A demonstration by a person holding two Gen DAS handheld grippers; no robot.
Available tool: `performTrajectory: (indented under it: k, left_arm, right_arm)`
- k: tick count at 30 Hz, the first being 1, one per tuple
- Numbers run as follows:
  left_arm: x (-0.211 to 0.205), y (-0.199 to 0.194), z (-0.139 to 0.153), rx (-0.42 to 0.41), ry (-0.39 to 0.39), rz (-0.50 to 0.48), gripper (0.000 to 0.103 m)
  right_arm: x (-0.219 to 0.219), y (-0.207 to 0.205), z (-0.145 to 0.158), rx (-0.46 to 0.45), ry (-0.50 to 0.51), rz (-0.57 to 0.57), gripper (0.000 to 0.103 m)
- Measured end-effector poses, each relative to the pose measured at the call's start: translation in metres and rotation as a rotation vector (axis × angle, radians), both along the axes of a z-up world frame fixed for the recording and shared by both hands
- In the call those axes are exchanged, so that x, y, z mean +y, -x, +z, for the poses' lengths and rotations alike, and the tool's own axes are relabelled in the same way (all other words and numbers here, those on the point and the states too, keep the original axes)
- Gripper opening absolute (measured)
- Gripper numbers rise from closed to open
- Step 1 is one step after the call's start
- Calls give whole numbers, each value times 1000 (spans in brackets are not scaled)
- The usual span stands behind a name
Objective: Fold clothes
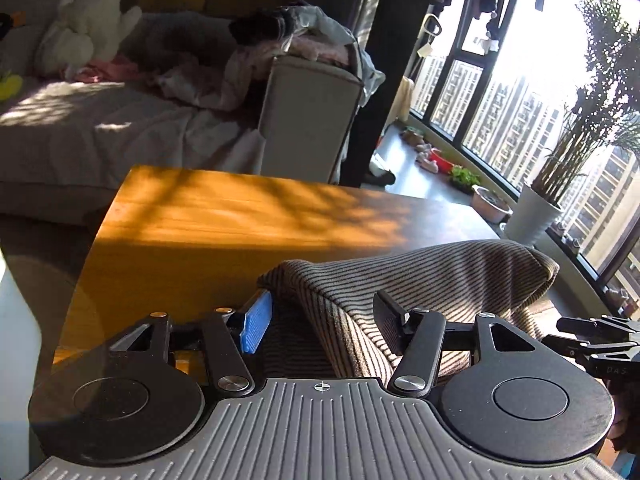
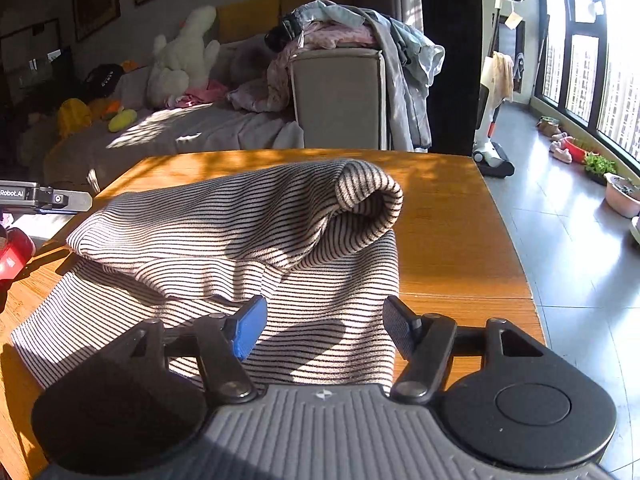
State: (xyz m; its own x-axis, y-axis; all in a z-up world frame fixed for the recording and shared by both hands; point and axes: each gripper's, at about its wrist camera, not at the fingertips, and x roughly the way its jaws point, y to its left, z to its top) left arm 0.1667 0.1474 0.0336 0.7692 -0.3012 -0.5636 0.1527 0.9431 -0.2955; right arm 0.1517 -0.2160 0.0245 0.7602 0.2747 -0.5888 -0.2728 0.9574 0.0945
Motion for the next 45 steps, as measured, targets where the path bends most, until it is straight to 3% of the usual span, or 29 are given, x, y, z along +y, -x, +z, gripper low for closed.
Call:
performTrajectory:
  k: [5, 12, 13, 14, 15, 16, 17, 19, 22, 25, 30, 33, 36, 38, 40, 42, 45]
  left_arm:
    - [-6, -12, 5, 35, 93, -8, 72]
    - [-40, -28, -22, 134, 11, -17, 73]
    - [-42, -29, -26, 144, -1, -13, 71]
    - [-43, -30, -29, 154, -11, -10, 63]
    - [-44, -31, -31, 161, -23, -6, 46]
    - [-43, -29, -31, 153, -43, 2, 30]
    - [-40, -27, -26, 139, -48, 2, 22]
    - [-32, -18, -10, 112, -31, 3, 19]
    - [-24, 7, 16, 57, -39, -11, 19]
    - [-26, 35, 23, 42, -70, -43, 20]
    - [-35, 53, -4, 87, -110, -53, 22]
    - [-36, 54, -13, 106, -138, -38, 31]
    - [-32, 60, -2, 73, -137, -17, 36]
    - [-34, 64, 10, 36, -110, -25, 49]
    - [-38, 67, 21, 5, -86, -34, 54]
    - [-45, 63, 12, 28, -73, -58, 54]
    - [-56, 58, -1, 63, -54, -94, 55]
  right_arm:
    - [-25, -16, 20, -42, -154, -70, 76]
    - [-13, -38, 18, -41, -203, -62, 77]
    - [-10, -41, 18, -40, -206, -58, 74]
    - [-8, -43, 17, -38, -208, -53, 50]
    - [-5, -46, 17, -37, -211, -49, 41]
    - [-3, -48, 17, -35, -214, -45, 38]
    - [0, -51, 16, -34, -216, -40, 34]
    - [5, -56, 16, -31, -222, -32, 32]
    - [-3, -23, 31, -48, -273, 3, 32]
    - [-17, 16, 34, -30, -337, 34, 32]
    - [-18, 31, -10, 86, -282, 8, 34]
    - [-17, 34, -27, 123, -231, 1, 40]
    - [-26, 41, -8, 59, -192, -11, 54]
    - [-31, 45, 8, -20, -148, -24, 56]
    - [-33, 44, 23, -84, -122, -29, 56]
    - [-29, 42, 32, -125, -118, -7, 52]
    - [-10, 33, 33, -122, -113, 71, 46]
